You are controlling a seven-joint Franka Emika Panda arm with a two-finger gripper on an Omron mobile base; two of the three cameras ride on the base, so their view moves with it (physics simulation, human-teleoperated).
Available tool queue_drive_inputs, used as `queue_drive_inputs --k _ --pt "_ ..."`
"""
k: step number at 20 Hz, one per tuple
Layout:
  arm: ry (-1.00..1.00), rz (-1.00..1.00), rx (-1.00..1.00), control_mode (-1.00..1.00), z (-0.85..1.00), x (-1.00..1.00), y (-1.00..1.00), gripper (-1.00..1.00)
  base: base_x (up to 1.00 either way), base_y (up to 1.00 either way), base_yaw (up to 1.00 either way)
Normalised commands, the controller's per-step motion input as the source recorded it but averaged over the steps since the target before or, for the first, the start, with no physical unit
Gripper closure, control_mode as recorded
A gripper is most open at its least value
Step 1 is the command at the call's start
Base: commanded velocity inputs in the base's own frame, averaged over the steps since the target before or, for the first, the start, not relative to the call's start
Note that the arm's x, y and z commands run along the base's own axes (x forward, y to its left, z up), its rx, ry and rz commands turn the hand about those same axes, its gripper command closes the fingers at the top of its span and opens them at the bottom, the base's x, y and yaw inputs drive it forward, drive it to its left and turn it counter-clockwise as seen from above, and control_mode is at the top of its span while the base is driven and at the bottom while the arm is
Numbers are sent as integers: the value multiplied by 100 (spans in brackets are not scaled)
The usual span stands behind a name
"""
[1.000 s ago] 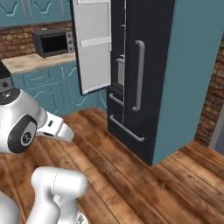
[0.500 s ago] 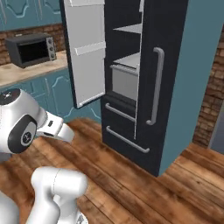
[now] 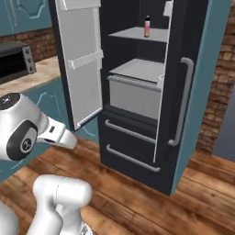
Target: Open the fridge, grab two sodas, and place both sodas inside the bowl with ice on the dining counter.
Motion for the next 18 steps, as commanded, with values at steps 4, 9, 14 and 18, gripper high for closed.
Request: queue_drive_inputs --k 4,9,14,18 --pt "0 0 0 100 0 0 0 -100 72 24 -34" --pt "0 0 0 100 0 0 0 -100 63 18 -31" --pt "0 0 0 100 0 0 0 -100 66 47 -35" --pt "0 0 0 100 0 0 0 -100 62 51 -34"
